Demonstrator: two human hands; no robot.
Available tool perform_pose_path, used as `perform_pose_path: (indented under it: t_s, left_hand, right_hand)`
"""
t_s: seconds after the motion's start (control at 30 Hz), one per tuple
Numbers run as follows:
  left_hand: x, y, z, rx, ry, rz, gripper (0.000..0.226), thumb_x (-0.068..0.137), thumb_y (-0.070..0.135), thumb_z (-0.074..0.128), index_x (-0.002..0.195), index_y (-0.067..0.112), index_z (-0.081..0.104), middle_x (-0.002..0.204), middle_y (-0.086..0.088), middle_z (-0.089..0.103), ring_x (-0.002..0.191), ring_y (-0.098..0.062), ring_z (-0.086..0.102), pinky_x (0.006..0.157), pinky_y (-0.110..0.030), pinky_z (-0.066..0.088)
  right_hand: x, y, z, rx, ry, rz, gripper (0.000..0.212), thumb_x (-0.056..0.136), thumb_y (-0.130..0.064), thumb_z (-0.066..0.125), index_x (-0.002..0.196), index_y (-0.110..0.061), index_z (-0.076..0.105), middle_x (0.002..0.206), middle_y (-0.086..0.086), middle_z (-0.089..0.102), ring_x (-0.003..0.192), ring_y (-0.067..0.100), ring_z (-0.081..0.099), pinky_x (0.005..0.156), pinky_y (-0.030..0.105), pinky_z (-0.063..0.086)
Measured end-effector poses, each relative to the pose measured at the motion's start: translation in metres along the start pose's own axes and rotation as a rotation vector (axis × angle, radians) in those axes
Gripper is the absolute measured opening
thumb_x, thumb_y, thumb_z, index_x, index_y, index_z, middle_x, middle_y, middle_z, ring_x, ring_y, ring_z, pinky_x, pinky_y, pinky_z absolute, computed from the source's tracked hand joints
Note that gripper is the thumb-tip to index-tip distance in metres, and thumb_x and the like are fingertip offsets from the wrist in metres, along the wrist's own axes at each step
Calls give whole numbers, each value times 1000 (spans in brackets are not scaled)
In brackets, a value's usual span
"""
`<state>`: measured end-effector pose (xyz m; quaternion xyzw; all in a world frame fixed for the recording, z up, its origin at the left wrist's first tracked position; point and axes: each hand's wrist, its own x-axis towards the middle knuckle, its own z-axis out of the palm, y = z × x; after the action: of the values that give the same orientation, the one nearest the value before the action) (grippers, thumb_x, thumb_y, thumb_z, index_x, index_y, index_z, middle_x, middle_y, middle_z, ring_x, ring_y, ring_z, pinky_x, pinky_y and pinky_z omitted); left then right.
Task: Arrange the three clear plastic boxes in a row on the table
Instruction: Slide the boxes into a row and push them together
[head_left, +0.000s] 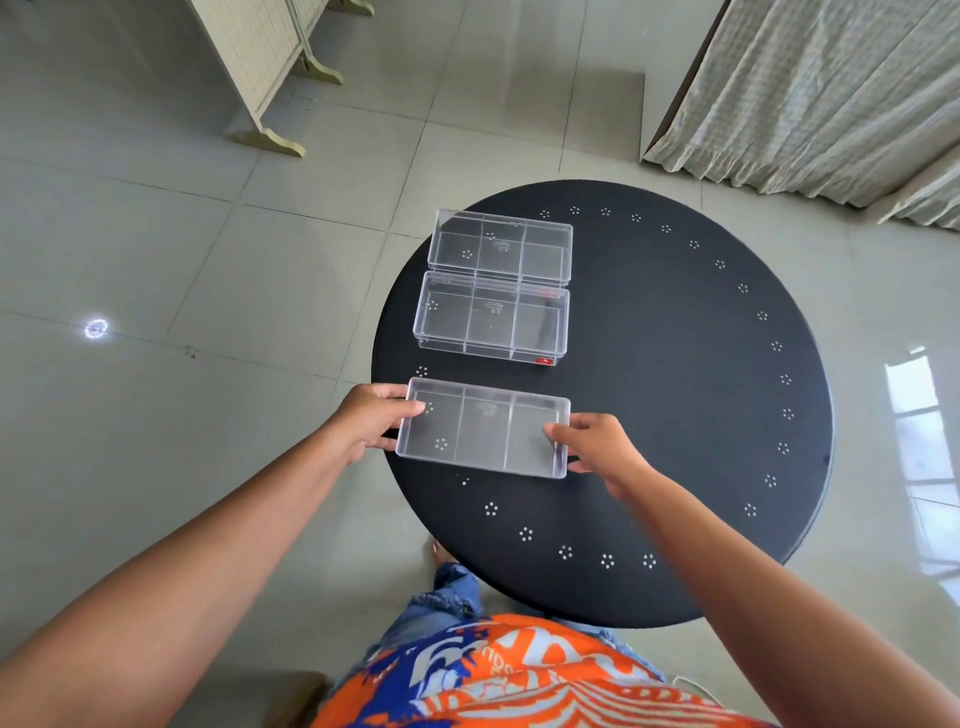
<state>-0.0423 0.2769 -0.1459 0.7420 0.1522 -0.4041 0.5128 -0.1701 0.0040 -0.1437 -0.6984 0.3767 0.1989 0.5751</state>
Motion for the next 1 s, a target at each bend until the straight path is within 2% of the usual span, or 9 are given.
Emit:
perform_pose_path:
  t_s: [0.1, 0.17, 0.33, 0.6, 0.73, 0.9, 1.0]
  left_hand:
    - [-2, 1, 3, -35, 35, 12, 34, 84, 13, 72, 118, 14, 66, 92, -1, 73, 80, -14, 69, 68, -36, 57]
    - [-1, 3, 4, -51, 62, 22, 36, 84, 15, 72, 120, 14, 66, 94, 0, 72, 80, -13, 68, 64, -34, 56]
    - [1, 18, 10, -72, 129, 52, 33, 87, 14, 70, 120, 15, 66, 85, 4, 69, 71, -9, 65, 55, -28, 53]
    - [7, 32, 10, -74, 146, 66, 35, 88, 15, 69, 122, 15, 65, 87, 2, 69, 70, -9, 65, 53, -27, 52]
    - [9, 34, 10, -79, 145, 72, 37, 88, 14, 69, 125, 15, 65, 95, -2, 69, 72, -9, 64, 55, -29, 54]
    - [11, 38, 10, -87, 136, 69, 37, 89, 13, 68, 126, 15, 64, 87, 3, 68, 70, -10, 64, 54, -29, 54]
    - [12, 39, 9, -87, 136, 66, 38, 89, 12, 67, 127, 15, 62, 90, 1, 68, 72, -10, 64, 54, -30, 53]
  right_hand:
    - [2, 1, 2, 51, 3, -14, 6, 91, -22, 70, 95, -18, 73, 94, 1, 74, 91, 21, 67, 81, 39, 56]
    - [5, 0, 3, 77, 10, -23, 4, 91, -21, 69, 90, -20, 73, 91, 1, 74, 88, 21, 67, 90, 47, 57]
    - [12, -10, 6, 132, 31, -29, 5, 92, -22, 68, 92, -20, 73, 93, 3, 75, 89, 23, 70, 92, 52, 57]
    - [17, -20, 7, 160, 62, -43, 13, 93, -21, 67, 82, -21, 73, 82, 1, 73, 79, 22, 66, 88, 57, 56]
    - [19, -22, 7, 176, 64, -49, 14, 93, -23, 67, 82, -21, 75, 86, 4, 75, 79, 23, 66, 88, 57, 56]
    - [22, -23, 7, 179, 63, -55, 15, 94, -23, 66, 82, -20, 75, 84, 3, 74, 78, 22, 67, 89, 55, 57]
    - [23, -23, 7, 186, 63, -59, 15, 94, -25, 66, 83, -20, 75, 86, 4, 75, 78, 23, 67, 89, 55, 57]
